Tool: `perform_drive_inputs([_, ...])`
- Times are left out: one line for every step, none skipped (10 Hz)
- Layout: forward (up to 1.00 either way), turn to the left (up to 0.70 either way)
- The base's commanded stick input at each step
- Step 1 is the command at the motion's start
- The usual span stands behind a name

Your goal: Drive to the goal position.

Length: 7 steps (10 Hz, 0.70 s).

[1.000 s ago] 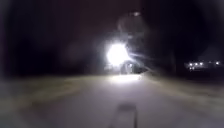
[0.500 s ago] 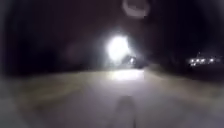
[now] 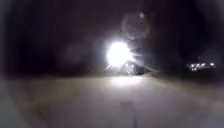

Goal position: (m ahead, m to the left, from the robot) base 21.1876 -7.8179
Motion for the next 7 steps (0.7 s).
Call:
perform_drive_inputs([1.00, 0.00])
perform_drive_inputs([1.00, 0.00])
perform_drive_inputs([1.00, 0.00])
perform_drive_inputs([1.00, 0.00])
perform_drive_inputs([1.00, 0.00])
perform_drive_inputs([1.00, 0.00])
perform_drive_inputs([1.00, 0.00])
